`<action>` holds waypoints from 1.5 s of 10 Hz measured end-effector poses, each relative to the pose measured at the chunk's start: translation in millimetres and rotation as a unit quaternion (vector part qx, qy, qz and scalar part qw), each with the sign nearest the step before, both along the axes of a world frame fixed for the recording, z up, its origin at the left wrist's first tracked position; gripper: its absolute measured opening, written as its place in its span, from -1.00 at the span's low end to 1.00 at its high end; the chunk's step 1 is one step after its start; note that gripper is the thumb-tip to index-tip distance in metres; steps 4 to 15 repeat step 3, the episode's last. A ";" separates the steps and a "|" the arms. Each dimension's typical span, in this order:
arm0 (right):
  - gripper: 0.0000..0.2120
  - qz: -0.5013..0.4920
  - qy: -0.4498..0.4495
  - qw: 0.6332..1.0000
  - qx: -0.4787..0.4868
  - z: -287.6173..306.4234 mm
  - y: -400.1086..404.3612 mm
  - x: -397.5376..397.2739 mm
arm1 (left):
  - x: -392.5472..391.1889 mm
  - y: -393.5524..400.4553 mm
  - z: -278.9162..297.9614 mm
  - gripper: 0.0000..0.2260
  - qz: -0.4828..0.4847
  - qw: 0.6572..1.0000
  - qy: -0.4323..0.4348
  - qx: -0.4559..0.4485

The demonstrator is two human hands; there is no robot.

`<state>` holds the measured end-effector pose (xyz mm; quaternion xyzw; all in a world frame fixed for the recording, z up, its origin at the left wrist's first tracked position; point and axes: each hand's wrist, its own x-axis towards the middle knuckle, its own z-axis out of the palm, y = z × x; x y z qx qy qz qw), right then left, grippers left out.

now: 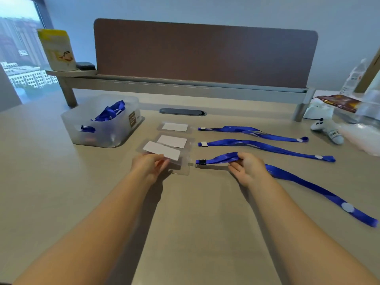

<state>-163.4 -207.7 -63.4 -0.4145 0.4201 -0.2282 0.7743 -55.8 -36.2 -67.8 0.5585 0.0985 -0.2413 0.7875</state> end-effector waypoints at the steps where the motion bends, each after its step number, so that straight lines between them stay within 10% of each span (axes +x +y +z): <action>1: -0.64 0.031 0.026 0.999 -0.020 -0.4 3.4 3.0 | 6.7 1.2 -10.1 -0.68 0.002 1.000 0.003 -0.016; 3: -0.68 0.073 0.145 0.983 -0.090 1.4 6.7 -1.6 | 0.9 19.5 -3.3 -0.74 -0.050 0.998 0.018 0.044; 15: -0.68 0.073 0.145 0.983 -0.090 1.4 6.7 -1.6 | 0.9 19.5 -3.3 -0.74 -0.050 0.998 0.018 0.044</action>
